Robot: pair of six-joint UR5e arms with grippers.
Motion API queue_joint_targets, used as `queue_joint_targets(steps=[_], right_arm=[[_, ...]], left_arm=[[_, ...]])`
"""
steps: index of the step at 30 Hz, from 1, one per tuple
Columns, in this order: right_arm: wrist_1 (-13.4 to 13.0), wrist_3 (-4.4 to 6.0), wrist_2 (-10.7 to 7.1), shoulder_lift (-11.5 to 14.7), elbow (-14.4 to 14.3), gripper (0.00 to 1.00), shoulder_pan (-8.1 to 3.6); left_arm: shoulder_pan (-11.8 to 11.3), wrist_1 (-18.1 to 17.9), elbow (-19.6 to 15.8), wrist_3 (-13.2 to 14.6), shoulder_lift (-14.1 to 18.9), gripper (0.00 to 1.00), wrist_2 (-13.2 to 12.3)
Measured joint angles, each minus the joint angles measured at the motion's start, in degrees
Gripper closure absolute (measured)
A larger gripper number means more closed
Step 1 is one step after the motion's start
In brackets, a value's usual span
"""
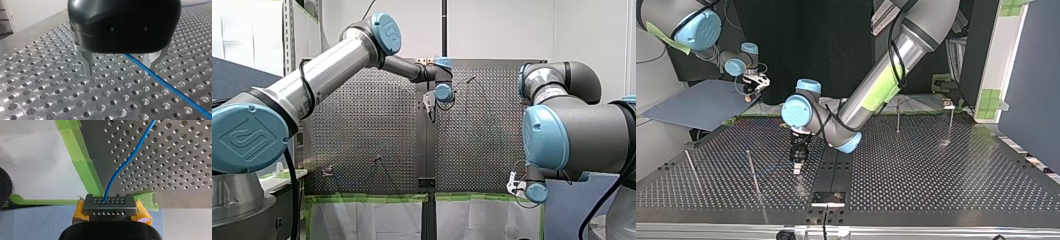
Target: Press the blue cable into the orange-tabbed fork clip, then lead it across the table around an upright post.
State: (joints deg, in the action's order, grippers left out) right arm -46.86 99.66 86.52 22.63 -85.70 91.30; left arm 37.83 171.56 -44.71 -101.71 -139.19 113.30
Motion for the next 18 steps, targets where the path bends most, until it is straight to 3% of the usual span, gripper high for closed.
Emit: queue_joint_targets(steps=[8, 18], right_arm=[[0.0, -0.05, -0.15, 0.0, 0.1, 1.0, -0.02], [0.3, -0.07, -0.27, 0.0, 0.2, 1.0, 0.03]], left_arm=[[-0.2, 1.8, 0.0, -0.5, 0.0, 0.0, 0.6], [-0.4, 5.0, 0.0, -5.2, 0.1, 0.0, -0.8]])
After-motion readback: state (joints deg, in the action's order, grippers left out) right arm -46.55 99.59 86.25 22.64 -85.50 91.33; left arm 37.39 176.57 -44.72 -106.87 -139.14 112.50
